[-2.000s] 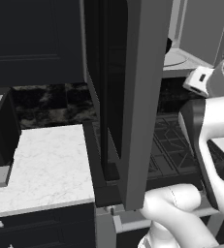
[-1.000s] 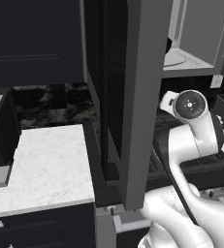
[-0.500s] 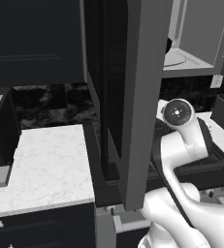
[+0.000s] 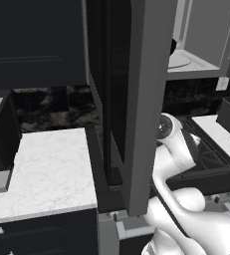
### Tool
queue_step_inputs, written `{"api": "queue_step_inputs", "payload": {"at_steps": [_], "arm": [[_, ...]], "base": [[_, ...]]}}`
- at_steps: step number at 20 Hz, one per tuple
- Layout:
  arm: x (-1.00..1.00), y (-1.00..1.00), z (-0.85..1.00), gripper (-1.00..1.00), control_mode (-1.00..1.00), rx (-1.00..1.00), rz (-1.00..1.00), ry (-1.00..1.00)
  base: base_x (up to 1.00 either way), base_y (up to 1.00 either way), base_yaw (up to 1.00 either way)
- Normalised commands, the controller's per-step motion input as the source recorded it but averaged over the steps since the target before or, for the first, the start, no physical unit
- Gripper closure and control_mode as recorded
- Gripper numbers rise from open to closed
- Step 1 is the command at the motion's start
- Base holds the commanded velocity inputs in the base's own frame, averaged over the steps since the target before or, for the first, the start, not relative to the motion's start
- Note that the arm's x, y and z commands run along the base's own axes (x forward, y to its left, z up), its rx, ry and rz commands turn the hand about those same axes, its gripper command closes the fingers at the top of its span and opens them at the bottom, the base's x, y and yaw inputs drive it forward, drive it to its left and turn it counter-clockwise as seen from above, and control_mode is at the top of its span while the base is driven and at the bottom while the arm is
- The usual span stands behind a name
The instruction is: Open the microwave, place the bowl with waffle inside the microwave, then close the microwave door and turn it on.
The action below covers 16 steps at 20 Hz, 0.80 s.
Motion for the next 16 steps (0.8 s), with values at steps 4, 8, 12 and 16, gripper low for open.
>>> {"api": "queue_step_inputs", "payload": {"at_steps": [4, 8, 12, 16], "arm": [[0.14, 0.51, -0.26, -1.0, -1.0, 0.0, -0.02, 0.06], [0.13, 0.47, -0.32, -1.0, -1.0, 0.0, -0.05, 0.02], [0.13, 0.48, -0.37, -1.0, -1.0, -0.03, -0.09, 0.0], [0.14, 0.28, -0.43, -1.0, -1.0, -0.02, -0.06, 0.0]], "base": [[0.0, 0.0, 0.0], [0.0, 0.0, 0.0], [0.0, 0.0, 0.0], [0.0, 0.0, 0.0]]}}
